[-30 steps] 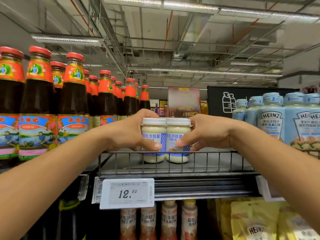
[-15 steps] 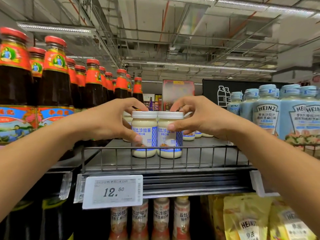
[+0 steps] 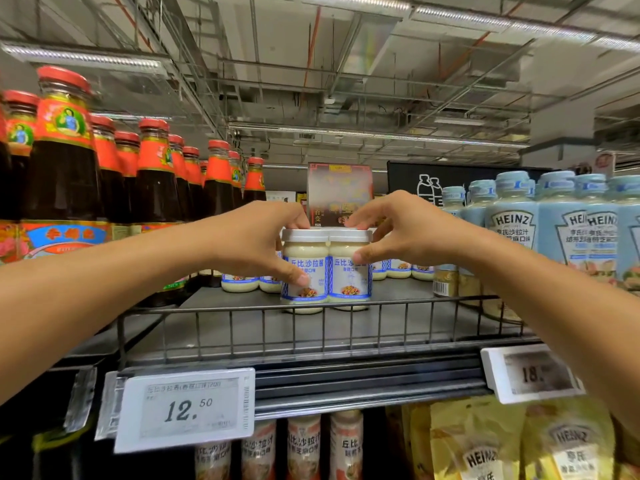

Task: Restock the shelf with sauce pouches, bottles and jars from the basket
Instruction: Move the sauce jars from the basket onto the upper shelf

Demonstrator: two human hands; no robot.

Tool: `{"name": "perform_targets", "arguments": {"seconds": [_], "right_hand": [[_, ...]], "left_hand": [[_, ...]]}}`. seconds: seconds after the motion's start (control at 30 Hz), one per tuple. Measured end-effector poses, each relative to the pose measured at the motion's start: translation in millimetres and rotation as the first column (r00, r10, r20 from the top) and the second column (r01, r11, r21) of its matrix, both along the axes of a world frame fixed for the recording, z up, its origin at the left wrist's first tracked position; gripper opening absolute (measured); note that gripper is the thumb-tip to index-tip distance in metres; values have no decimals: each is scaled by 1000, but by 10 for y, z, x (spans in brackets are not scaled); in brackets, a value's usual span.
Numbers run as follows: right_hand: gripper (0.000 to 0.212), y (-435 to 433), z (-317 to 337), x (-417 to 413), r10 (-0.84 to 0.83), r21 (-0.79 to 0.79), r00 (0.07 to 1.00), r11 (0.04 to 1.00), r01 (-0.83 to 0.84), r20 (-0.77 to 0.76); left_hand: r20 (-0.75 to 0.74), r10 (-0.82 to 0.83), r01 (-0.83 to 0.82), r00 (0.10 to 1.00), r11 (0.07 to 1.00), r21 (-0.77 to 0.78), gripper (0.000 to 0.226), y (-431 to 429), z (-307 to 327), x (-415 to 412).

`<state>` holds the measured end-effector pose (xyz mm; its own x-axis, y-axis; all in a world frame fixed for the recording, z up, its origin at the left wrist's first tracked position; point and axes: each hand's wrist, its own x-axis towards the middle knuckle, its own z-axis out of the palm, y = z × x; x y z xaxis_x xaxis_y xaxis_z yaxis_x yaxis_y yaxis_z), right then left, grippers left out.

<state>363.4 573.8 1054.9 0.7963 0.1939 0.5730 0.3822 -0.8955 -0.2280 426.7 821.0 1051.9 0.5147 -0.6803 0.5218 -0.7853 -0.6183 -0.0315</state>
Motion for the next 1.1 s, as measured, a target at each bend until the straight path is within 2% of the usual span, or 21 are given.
{"name": "perform_targets", "arguments": {"seconds": [0.17,0.4,0.53,0.73,1.1], "right_hand": [[53,-48,64,161,-63,-175,998,982,66,24],[57,-32,156,372,-121,-296,993,948,120,15],[57,7,200,443,-162,-357,987,922,151,-2],[54,52,268,458,-196,-412,980,895,169,-24],[51,-28,211,516,-173,-361,985,920,155,-17]], "left_hand": [[82,17,-26,996,994,105,66,-197,40,143],[135,70,-94,988,979,179,58,-348,62,357],[145,112,-142,983,966,217,69,-403,94,470],[130,96,-120,987,974,192,73,-416,113,574],[149,117,-140,982,977,160,73,-455,32,628]]}}
